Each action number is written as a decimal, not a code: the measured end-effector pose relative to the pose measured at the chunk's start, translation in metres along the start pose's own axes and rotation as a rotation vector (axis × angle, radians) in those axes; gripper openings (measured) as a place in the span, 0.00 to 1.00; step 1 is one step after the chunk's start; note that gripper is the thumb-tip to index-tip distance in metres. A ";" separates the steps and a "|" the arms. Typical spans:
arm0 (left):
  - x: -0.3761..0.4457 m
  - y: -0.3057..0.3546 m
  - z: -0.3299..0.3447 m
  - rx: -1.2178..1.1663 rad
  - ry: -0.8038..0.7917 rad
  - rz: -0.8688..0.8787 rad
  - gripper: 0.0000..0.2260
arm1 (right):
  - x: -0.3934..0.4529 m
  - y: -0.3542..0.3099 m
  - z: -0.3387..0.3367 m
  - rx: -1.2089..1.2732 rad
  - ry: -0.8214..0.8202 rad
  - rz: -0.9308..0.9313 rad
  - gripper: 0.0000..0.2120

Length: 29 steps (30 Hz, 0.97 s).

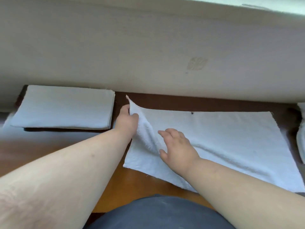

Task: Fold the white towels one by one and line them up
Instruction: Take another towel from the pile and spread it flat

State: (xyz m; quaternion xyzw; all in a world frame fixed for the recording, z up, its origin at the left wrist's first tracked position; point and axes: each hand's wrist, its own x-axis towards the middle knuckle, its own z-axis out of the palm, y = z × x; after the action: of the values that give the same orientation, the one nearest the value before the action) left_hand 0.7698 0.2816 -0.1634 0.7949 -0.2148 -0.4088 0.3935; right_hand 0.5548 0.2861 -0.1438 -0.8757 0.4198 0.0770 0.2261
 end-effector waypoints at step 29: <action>0.028 -0.025 0.036 1.294 -0.293 0.530 0.29 | -0.004 -0.060 0.060 -0.140 -0.464 -0.503 0.31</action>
State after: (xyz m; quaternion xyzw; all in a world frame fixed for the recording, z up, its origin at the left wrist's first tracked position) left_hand 0.7566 0.2616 -0.2101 0.7268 -0.6510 -0.1927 -0.1040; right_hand 0.6015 0.3492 -0.1753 -0.9242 0.1220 0.2445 0.2669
